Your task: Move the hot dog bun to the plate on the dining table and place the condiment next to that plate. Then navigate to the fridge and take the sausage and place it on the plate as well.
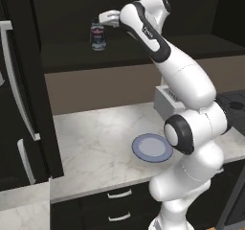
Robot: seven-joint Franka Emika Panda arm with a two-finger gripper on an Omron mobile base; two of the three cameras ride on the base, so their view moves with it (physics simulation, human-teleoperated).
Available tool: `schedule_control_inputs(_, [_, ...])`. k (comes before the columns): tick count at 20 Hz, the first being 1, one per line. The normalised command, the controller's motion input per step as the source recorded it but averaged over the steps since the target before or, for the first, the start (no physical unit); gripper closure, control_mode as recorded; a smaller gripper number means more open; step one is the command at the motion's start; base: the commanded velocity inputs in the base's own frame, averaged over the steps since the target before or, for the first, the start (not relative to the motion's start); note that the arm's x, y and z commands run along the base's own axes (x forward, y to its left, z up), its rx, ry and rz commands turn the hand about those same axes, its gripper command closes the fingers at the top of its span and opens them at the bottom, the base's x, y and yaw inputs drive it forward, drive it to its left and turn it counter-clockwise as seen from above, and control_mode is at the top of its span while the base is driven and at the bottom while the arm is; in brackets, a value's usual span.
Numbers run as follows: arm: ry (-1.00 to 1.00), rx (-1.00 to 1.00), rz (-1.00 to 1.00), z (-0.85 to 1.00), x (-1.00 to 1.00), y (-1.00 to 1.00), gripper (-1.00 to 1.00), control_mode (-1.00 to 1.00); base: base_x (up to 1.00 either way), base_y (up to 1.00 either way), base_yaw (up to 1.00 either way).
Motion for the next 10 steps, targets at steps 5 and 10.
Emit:
schedule_control_inputs(5, [0.0, 0.0, 0.02, -0.07, 0.42, 0.15, -1.0, -1.0, 0.0, 0.0, 0.0])
schedule_control_inputs(10, [0.03, 0.0, 0.0, -0.13, 0.42, 0.11, -1.0, -1.0, 0.0, 0.0, 0.0])
